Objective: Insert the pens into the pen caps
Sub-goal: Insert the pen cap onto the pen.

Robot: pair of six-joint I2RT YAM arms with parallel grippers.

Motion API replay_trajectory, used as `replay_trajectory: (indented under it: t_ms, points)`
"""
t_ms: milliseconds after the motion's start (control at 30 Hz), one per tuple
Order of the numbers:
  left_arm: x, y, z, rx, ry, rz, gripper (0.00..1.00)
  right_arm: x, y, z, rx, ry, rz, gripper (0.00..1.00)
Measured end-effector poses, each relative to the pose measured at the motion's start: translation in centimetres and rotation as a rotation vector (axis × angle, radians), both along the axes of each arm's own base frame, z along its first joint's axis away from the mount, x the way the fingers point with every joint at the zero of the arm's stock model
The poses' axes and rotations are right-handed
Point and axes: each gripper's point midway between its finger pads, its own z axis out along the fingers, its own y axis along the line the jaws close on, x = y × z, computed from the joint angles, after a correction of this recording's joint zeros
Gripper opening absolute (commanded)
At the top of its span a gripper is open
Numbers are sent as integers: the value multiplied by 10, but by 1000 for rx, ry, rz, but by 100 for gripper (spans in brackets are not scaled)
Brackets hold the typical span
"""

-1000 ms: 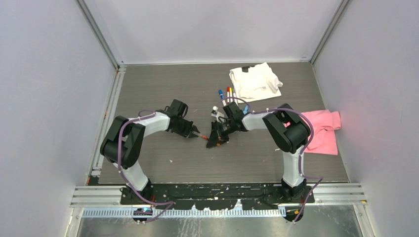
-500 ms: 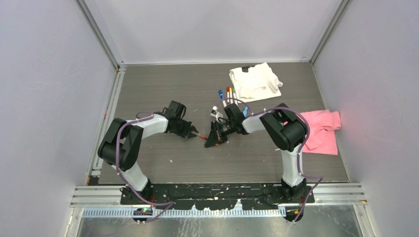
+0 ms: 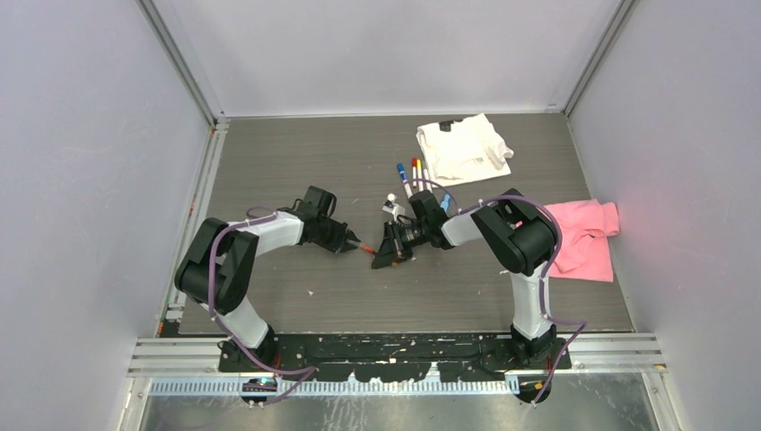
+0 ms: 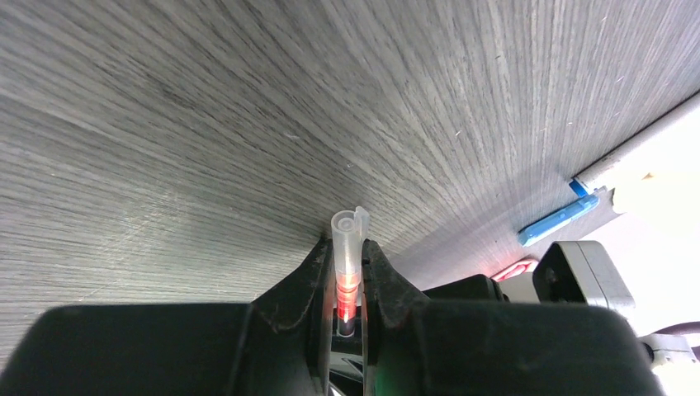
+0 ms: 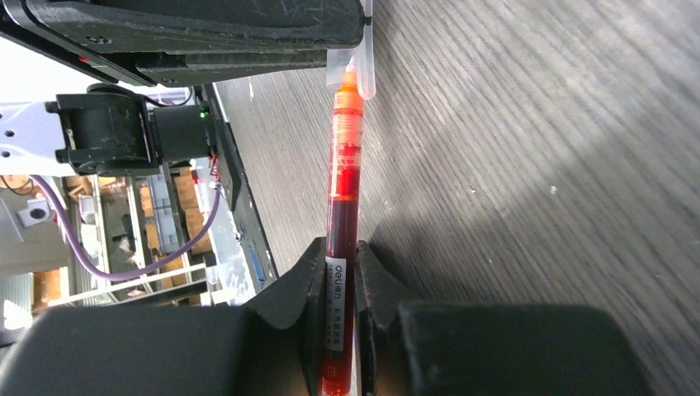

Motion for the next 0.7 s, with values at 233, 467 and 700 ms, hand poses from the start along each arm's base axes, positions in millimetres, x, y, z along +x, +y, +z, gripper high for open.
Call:
replay_trajectory:
  t_ms: [233,467,700]
  points:
    - [-2,1,0,-5,-10,-15,9,-1,-2,-1,-18,-29,43,1]
    - [-4,3,-1,-35,-1,-19,9,-2,-5,-1,-40,-89,99,1]
    - [-5,4,0,-45,0,-36,8,-2,-7,-1,-53,-118,116,1]
